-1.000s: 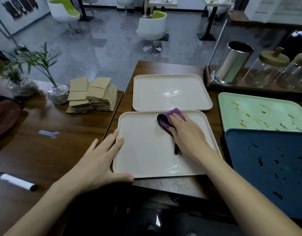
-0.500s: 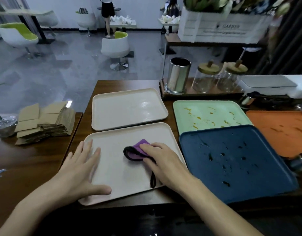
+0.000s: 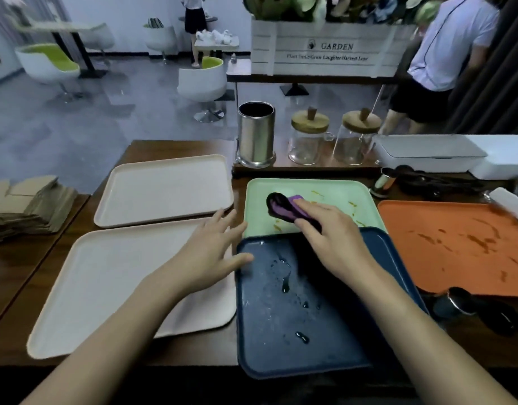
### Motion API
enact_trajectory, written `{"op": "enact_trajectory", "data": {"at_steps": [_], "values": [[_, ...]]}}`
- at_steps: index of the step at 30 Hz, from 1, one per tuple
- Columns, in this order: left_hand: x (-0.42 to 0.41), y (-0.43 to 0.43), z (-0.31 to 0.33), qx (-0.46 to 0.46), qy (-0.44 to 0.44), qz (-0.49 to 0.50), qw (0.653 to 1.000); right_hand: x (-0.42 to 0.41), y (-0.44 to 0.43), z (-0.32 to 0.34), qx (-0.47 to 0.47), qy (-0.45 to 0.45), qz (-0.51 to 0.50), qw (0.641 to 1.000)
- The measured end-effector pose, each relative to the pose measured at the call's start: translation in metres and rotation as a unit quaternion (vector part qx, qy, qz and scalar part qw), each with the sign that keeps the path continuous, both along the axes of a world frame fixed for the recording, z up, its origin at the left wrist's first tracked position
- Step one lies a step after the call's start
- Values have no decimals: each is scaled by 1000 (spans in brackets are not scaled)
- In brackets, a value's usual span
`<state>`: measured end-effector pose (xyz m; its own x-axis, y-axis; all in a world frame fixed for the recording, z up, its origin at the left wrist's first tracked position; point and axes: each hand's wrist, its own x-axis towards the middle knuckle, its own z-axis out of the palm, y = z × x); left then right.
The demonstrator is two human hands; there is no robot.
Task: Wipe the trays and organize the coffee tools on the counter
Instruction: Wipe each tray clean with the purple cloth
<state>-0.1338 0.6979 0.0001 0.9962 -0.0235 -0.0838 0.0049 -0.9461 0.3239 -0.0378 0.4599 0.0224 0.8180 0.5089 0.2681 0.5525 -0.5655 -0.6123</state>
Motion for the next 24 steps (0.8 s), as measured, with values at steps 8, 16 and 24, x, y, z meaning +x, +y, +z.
{"op": "enact_trajectory", "data": {"at_steps": [8, 16, 24], "values": [[23, -54, -19, 10, 13, 68, 998, 93, -1, -20, -104, -34, 85, 990], [43, -32, -9, -68, 1, 73, 995, 99, -3, -39, -253, 60, 146, 954], [84, 5, -3, 79, 81, 14, 993, 89, -7, -34, -265, 94, 124, 952]]}}
